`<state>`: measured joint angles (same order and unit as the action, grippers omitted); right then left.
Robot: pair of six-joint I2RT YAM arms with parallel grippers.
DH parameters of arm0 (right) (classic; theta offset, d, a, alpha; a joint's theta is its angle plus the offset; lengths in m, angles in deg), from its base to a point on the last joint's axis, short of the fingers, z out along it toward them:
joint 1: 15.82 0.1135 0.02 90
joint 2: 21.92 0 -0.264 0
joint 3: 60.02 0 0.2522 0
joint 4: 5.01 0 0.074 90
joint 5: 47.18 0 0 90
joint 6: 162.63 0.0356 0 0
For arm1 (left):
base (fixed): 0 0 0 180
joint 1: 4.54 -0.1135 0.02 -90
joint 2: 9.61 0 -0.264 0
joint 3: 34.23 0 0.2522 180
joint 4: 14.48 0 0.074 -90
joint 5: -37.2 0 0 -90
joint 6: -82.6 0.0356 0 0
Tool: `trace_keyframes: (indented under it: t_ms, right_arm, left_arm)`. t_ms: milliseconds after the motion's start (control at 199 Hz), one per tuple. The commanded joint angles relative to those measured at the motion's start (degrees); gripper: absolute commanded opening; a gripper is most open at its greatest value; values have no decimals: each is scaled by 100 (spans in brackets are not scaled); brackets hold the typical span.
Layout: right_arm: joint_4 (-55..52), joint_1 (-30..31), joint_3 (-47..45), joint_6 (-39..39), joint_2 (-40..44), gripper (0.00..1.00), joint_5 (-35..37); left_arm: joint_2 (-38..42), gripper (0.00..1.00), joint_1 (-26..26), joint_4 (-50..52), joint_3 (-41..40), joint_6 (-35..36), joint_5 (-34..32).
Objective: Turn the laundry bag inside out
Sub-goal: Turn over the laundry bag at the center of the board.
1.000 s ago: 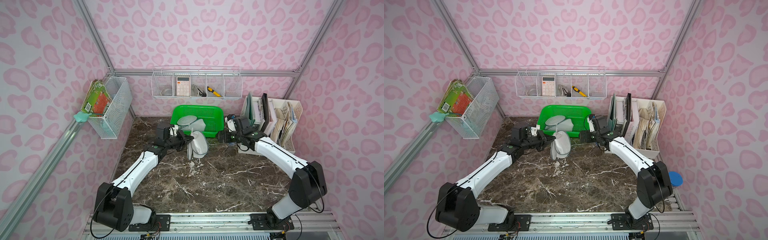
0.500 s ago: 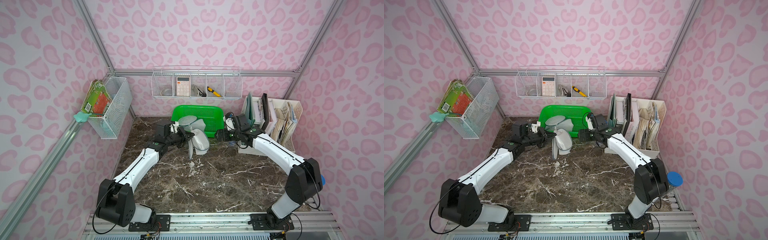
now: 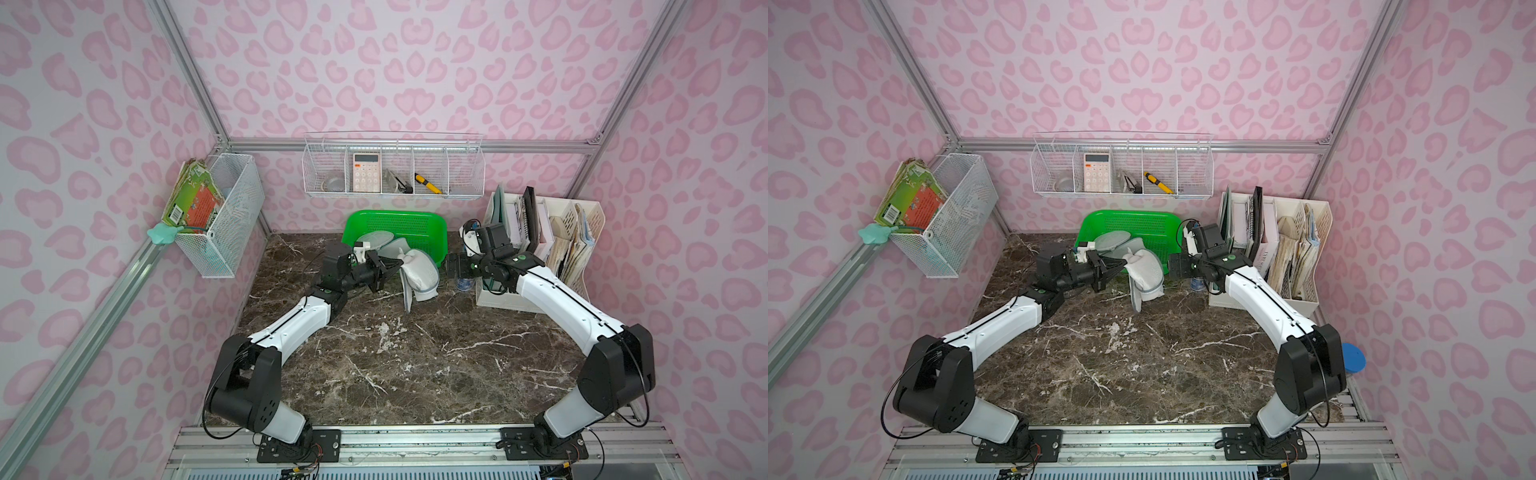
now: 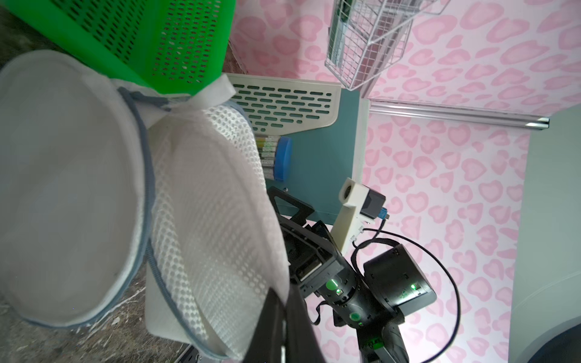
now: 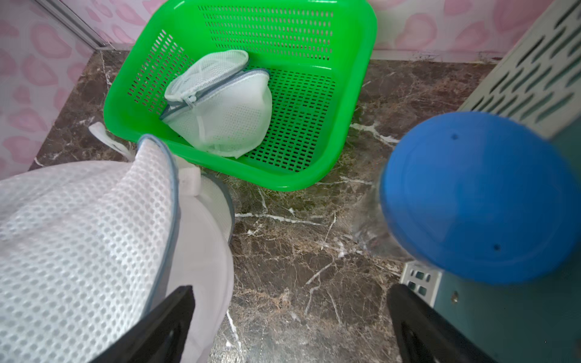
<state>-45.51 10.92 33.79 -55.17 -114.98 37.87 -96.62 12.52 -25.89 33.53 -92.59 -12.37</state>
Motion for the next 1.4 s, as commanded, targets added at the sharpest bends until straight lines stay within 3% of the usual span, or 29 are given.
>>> trace_keyframes:
  t_ms: [0,136,543,649,770,840,941,1011,1202,1399]
  right_arm:
    - [-80,208,137,-128,-139,99,93]
    - [-92,425,230,-129,-339,99,58]
    - [249,419,41,37,-346,99,-122]
    - [336,420,-40,15,-283,99,-168]
    - [352,419,-118,-20,-200,99,-149]
    - [345,424,-156,-39,-133,99,-104]
    - [343,422,-156,-71,-60,99,-59]
    - [352,422,-156,-95,-36,99,-76]
    - [501,420,-334,-52,-83,99,-295]
    - [717,333,9,83,-330,89,-963]
  left_arm:
    - [145,0,-191,-703,-368,-487,-5]
    - [284,0,-339,-617,-341,-421,86]
    - [793,0,-519,2137,1128,1225,400]
    - [674,0,-528,1952,1146,1046,572]
    - [358,0,-544,36,617,-84,955]
    - [72,0,-589,-569,509,-553,1240]
    - [-115,0,-676,-401,539,-579,1593]
    - [-19,0,-710,383,625,-20,1703]
    - [190,0,-722,4124,1497,2392,1429]
    - [146,0,-711,5842,1781,3946,1566]
